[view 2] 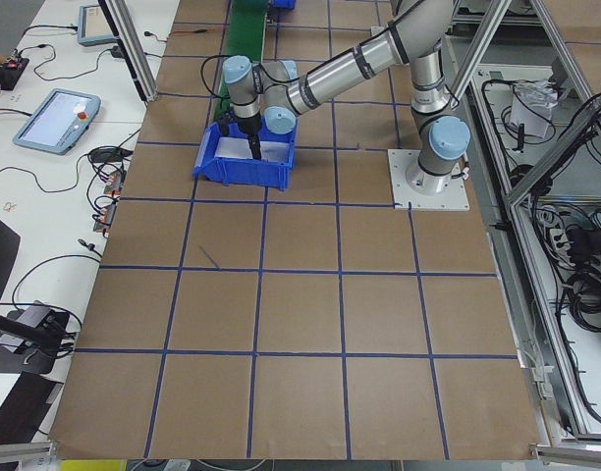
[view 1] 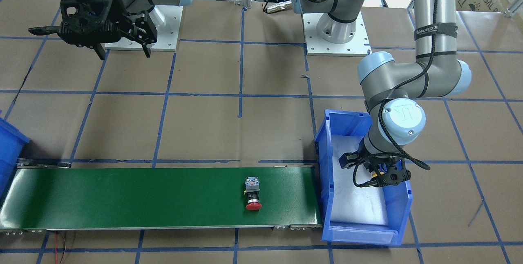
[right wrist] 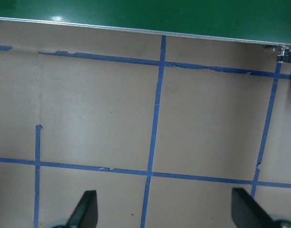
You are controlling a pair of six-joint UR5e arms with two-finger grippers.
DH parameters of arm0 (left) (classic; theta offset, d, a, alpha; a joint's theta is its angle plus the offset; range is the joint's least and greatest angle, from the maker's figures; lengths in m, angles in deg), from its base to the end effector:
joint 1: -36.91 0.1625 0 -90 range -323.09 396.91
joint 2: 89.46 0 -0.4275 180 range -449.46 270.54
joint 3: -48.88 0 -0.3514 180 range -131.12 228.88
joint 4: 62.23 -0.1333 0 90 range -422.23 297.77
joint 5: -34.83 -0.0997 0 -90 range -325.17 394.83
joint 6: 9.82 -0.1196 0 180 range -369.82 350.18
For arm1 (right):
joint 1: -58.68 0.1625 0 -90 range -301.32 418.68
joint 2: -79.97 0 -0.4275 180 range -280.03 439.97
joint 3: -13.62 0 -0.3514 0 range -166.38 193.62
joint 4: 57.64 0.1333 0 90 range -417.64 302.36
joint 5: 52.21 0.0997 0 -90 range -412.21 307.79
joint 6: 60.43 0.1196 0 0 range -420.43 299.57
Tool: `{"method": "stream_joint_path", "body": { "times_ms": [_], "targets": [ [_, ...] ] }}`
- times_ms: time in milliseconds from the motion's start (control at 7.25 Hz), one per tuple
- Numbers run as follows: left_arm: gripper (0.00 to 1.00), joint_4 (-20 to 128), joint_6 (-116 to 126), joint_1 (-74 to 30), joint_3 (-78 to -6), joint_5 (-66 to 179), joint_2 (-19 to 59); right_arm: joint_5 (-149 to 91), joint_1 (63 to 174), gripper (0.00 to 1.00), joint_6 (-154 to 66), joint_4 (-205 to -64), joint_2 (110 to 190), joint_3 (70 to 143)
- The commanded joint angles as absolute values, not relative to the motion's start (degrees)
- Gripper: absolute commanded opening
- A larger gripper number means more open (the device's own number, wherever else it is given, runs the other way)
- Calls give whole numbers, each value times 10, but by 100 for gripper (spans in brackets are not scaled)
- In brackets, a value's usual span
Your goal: Transport two buttons from left to right
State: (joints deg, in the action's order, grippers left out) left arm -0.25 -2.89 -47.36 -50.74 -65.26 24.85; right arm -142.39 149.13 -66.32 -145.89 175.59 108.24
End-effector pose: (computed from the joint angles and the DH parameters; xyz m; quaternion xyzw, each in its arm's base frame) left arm -0.0564 -0.5630 0.2286 -0.1052 0.9892 0.0504 0.0884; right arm 0.1361 -0.4066 0.4732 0.0553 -0.9984 -0.0066 0.0013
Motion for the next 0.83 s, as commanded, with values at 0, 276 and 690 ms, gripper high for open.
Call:
{"method": "stream_joint_path", "body": {
  "times_ms": [0, 276, 690],
  "targets": [
    [99, -4, -26, -474, -516, -654, 252, -1424, 1491, 100, -663, -1459, 1756, 1082],
    [81, -30, -29, -474, -513, -648, 259, -1424, 1491, 100, -663, -1459, 1757, 1082],
    [24, -23, -34, -474, -504, -648, 256, -1424, 1491, 100, -663, -1458, 1757, 1083]
  ]
}}
